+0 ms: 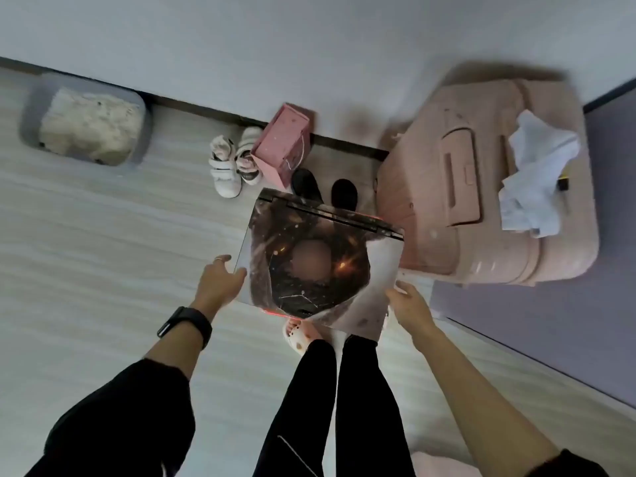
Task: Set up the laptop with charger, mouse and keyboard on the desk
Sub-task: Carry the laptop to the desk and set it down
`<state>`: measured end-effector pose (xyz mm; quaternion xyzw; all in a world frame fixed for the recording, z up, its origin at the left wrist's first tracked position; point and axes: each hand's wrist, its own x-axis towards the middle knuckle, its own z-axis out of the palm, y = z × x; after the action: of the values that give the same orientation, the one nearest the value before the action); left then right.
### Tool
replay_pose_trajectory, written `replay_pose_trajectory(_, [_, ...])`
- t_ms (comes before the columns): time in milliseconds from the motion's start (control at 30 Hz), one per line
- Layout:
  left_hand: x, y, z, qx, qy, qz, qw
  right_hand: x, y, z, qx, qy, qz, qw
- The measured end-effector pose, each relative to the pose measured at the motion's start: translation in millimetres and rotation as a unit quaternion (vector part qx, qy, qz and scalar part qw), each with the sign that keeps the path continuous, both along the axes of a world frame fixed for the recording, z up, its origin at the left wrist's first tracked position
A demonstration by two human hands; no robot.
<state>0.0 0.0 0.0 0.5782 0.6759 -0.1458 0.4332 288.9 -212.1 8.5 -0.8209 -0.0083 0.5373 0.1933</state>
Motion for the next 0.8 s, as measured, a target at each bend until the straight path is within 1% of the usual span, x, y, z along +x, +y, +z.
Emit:
replay_pose_trajectory(100, [4.4,20.7,-34.0,0.009,-0.002,0.005,1.0,7.2,11.6,-42.4,-0.021,-0.012,-0.009,1.0])
replay_pose_trajectory(200, [16.4,38.2,-60.8,-0.01,-0.016,0.01,1.0,9.7,18.3,-74.5,-0.009,0.007,-0.07,0.997])
replay_pose_trajectory(267, [24.3,44.6,-71.8,-0.015,-0.05,0.031,0.998,9.0,16.2,-85.1,0.008,0.013,-0.103,0.995])
replay_pose_trajectory(367, [28.9,43.1,-84.3,-0.006,-0.104,0.098,0.99,7.3,6.4,-93.3,0.018,0.03,-0.15,0.988])
replay_pose_trajectory(433, [27.5,40.1,-85.5,-0.024,-0.127,0.146,0.981,8.3,4.7,-90.6,0.019,0.052,-0.173,0.983])
replay_pose_trajectory(500, [20.2,33.6,-81.9,-0.054,-0.136,0.163,0.976,7.7,3.3,-80.5,0.011,0.062,-0.178,0.982])
replay_pose_trajectory(633, [-2.0,10.3,-63.2,-0.081,-0.146,0.214,0.962,-1.2,-7.8,-51.8,0.01,0.051,-0.167,0.985])
replay_pose_trajectory(800, [-44.9,-31.8,-0.1,-0.119,-0.168,0.279,0.938,-16.4,-23.5,6.4,0.022,0.053,-0.131,0.99])
